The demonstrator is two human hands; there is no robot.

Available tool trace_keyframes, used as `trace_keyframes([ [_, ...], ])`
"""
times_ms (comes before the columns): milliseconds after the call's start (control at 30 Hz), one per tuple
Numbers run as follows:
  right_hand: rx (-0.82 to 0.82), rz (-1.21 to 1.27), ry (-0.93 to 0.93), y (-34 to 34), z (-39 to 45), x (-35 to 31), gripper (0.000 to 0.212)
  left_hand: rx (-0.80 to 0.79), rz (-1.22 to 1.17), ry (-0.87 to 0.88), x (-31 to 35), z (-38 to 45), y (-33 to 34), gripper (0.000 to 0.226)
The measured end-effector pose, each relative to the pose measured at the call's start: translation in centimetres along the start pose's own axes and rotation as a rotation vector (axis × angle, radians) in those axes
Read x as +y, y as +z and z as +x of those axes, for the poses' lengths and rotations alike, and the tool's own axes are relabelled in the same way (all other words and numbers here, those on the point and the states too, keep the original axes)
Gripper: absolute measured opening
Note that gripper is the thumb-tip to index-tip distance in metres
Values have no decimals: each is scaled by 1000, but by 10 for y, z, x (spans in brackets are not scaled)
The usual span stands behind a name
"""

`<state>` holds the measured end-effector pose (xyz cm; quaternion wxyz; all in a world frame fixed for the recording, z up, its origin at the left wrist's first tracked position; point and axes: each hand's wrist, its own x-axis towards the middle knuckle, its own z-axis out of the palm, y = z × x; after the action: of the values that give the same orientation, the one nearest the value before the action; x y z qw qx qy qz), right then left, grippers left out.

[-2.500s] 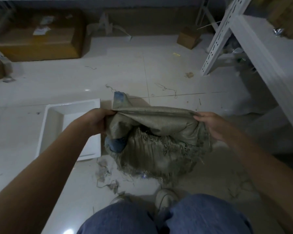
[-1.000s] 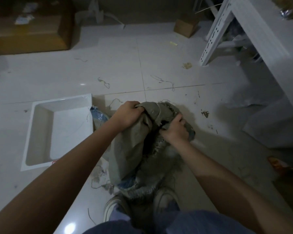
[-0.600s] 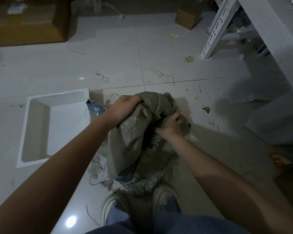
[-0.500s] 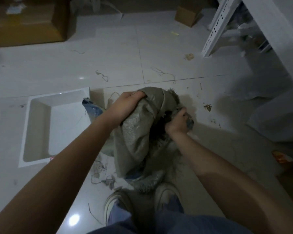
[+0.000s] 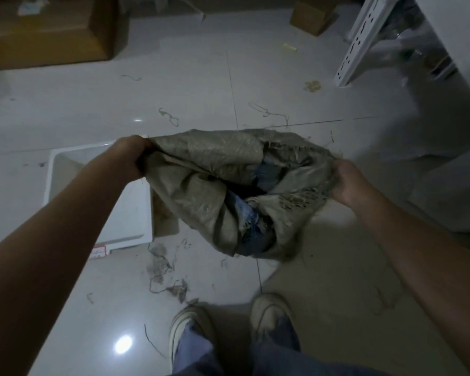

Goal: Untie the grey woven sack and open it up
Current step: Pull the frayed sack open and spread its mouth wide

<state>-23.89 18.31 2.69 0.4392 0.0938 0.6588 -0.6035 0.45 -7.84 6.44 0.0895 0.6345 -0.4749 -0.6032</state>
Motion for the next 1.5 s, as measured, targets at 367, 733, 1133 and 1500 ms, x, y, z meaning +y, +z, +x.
trace_keyframes([
  [367,19,-177,239,-12,10,36,30,-56,205,-244,-70,37,30,32],
  [733,445,-1347,-320,29,-4,23,84,41,1321,886,-70,-4,86,80],
  [1133,155,-920,76,2,4,111,52,-100,1093,682,-90,25,102,33],
  [1500,-46,-318,199,3,-1,28,23,-185,22,-78,-25,11,52,16],
])
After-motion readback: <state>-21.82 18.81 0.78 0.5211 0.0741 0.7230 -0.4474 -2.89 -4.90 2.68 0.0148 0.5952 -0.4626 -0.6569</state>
